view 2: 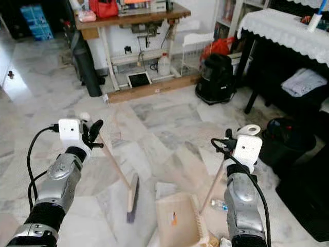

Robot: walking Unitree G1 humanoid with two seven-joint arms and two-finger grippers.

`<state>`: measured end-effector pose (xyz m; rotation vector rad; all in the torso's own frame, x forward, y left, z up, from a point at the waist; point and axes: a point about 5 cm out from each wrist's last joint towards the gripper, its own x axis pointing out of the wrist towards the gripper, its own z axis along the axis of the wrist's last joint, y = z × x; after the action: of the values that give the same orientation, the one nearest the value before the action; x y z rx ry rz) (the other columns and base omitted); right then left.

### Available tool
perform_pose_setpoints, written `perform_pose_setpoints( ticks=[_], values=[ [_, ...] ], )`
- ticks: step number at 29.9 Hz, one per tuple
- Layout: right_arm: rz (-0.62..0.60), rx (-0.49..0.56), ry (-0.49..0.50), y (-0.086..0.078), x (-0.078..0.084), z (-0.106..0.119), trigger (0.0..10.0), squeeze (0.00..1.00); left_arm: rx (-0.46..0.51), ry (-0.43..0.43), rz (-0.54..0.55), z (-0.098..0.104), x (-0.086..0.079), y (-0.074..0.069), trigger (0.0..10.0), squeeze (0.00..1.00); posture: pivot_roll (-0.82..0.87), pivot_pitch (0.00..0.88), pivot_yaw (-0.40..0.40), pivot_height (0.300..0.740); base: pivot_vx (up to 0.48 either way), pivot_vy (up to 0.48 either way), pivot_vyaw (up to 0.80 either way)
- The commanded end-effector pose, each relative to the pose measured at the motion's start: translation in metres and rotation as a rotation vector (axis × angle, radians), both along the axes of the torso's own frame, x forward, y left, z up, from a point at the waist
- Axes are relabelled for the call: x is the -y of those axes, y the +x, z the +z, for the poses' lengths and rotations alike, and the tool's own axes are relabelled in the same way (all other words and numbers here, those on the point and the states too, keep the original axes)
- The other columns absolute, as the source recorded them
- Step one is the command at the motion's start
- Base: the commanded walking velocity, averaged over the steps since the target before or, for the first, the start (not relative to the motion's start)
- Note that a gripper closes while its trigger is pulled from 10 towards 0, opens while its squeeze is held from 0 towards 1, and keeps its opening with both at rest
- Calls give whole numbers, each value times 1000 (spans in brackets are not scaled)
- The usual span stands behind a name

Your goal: Sweep floor

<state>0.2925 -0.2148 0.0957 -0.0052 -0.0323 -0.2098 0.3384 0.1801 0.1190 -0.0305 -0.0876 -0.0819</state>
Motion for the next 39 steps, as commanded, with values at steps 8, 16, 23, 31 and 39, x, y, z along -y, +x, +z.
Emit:
perform_pose_setpoints(
  ticks=[8,16,23,31,39],
  values=[
    [31,0,-87,-4,-4,-4,10000,0,-3,49,-9,1,-4,-2,10000,0,-110,23,19,740,0,0,0],
    [-2,-46,-138,-12,1,-19,10000,0,-22,54,-22,-3,-3,-4,10000,0,-104,37,19,740,0,0,0],
    [-95,-44,-129,-17,8,-27,10000,0,-35,60,-30,-6,-5,-7,10000,0,-97,50,23,740,0,0,0],
    [-163,-79,-149,-17,16,-42,10000,0,-43,60,-36,-8,-4,-9,10000,0,-84,58,26,740,0,0,0],
    [-163,-144,-145,-21,12,-61,10000,0,-50,56,-64,-8,-1,-11,10000,0,-71,63,27,740,0,0,0]
  ],
)
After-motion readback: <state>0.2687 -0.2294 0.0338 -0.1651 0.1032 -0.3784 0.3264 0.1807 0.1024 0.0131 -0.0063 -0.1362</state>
